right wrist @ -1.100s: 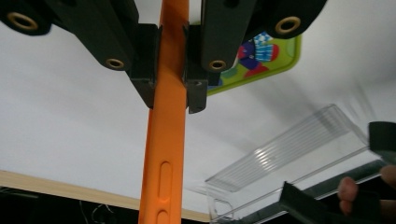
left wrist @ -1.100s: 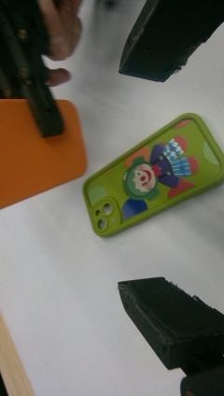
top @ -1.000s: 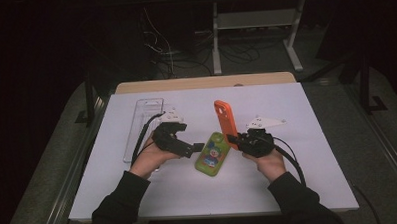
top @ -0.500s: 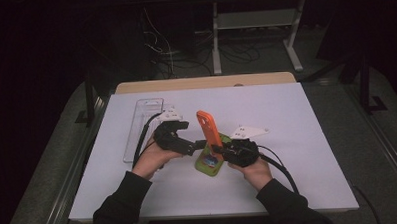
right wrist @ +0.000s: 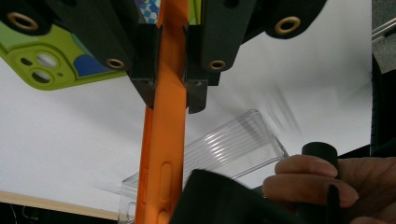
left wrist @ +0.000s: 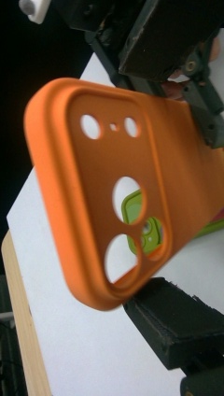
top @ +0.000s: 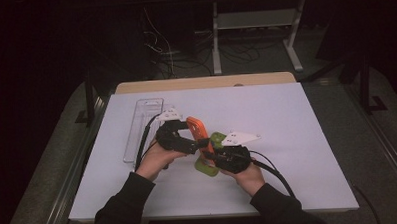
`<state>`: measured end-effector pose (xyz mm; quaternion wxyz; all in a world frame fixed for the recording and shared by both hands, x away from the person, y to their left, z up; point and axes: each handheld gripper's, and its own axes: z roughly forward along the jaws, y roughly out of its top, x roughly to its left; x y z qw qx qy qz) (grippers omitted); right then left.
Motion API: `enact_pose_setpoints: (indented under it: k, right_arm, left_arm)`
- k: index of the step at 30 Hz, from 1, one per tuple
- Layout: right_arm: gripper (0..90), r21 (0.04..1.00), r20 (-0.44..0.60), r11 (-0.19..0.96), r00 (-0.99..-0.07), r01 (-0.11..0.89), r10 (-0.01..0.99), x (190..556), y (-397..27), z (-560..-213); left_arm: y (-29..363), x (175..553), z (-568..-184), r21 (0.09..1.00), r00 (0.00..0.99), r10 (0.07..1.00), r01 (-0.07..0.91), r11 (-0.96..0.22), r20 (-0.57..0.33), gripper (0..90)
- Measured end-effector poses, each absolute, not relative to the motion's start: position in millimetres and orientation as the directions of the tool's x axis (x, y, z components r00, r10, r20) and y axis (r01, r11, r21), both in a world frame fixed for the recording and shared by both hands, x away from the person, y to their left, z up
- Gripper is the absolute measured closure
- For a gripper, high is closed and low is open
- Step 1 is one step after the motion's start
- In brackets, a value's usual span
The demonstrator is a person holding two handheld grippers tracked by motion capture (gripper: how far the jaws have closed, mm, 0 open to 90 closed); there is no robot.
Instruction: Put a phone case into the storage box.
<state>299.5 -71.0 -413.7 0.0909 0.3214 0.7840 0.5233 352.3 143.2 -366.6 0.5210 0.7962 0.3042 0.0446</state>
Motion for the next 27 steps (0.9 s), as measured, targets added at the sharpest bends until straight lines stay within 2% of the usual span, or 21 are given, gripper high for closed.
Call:
enact_pose_setpoints:
  k: [7,9,15,27]
  right_arm:
    - [78.2,0.878,0.199,0.248,-0.783,0.410,0.590,298.0,-68.3,-414.2]
    - [78.2,0.876,0.195,0.254,-0.785,0.409,0.588,298.0,-67.9,-414.7]
    - [78.1,0.874,0.189,0.264,-0.786,0.408,0.589,298.1,-67.3,-415.6]
    - [78.1,0.868,0.168,0.289,-0.786,0.404,0.595,298.0,-65.2,-417.9]
  left_arm:
    - [140.0,351.7,-369.2,0.854,0.804,0.540,0.445,-0.269,-0.249,0.0]
    - [140.6,352.5,-369.7,0.866,0.815,0.538,0.414,-0.280,-0.216,0.0]
    - [143.4,351.5,-368.8,0.870,0.796,0.551,0.435,-0.233,-0.250,9.4]
    - [144.5,354.9,-369.5,0.862,0.811,0.527,0.437,-0.256,-0.254,13.5]
